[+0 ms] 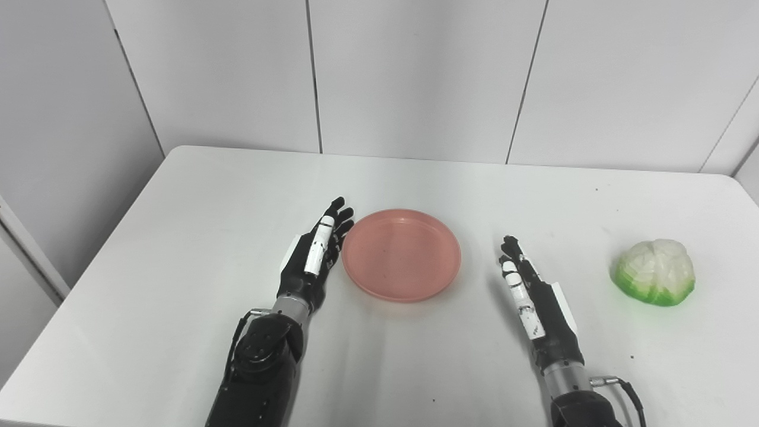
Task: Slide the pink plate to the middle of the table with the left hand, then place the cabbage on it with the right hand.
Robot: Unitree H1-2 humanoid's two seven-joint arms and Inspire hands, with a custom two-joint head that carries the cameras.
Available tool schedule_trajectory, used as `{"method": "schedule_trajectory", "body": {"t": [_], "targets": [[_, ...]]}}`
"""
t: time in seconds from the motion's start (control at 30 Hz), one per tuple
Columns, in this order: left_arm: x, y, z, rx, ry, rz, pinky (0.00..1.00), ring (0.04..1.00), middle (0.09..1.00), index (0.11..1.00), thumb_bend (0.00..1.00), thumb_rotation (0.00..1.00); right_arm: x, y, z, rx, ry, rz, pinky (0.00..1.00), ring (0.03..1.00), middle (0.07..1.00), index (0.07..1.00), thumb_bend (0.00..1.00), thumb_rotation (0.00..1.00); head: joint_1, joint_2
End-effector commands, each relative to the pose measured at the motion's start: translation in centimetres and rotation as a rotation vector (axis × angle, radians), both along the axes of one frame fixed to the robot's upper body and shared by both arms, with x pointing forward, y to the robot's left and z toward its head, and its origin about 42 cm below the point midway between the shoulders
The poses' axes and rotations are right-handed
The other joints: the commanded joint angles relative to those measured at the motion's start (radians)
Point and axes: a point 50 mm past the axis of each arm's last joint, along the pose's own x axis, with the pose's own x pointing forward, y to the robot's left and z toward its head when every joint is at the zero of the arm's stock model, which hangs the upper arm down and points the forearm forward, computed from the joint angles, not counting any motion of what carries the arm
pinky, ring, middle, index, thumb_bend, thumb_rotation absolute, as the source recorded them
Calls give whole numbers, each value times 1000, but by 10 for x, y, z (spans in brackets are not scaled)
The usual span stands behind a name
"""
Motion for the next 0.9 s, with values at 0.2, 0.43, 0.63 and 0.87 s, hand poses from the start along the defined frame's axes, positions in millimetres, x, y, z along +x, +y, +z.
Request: {"method": "schedule_trajectory", "body": {"t": [0.2,0.43,0.63,0.87], "targets": [[-12,2,-23,-6,70,-19,933,932,931,925,397,1000,-4,3,14,-75,-98,-21,894,933,945,939,383,1000,-70,-6],[-12,9,-30,-4,69,-24,932,928,930,925,394,1000,-2,5,46,-285,-233,-41,851,902,928,935,446,949,-165,-24],[-10,17,-37,-8,69,-28,932,930,931,929,399,1000,4,1,75,-378,-378,-172,782,850,881,904,631,843,-256,-54],[-4,28,-44,1,75,-28,928,928,929,926,423,1000,6,-13,103,-472,-454,-347,720,816,870,898,860,630,-345,-81]]}}
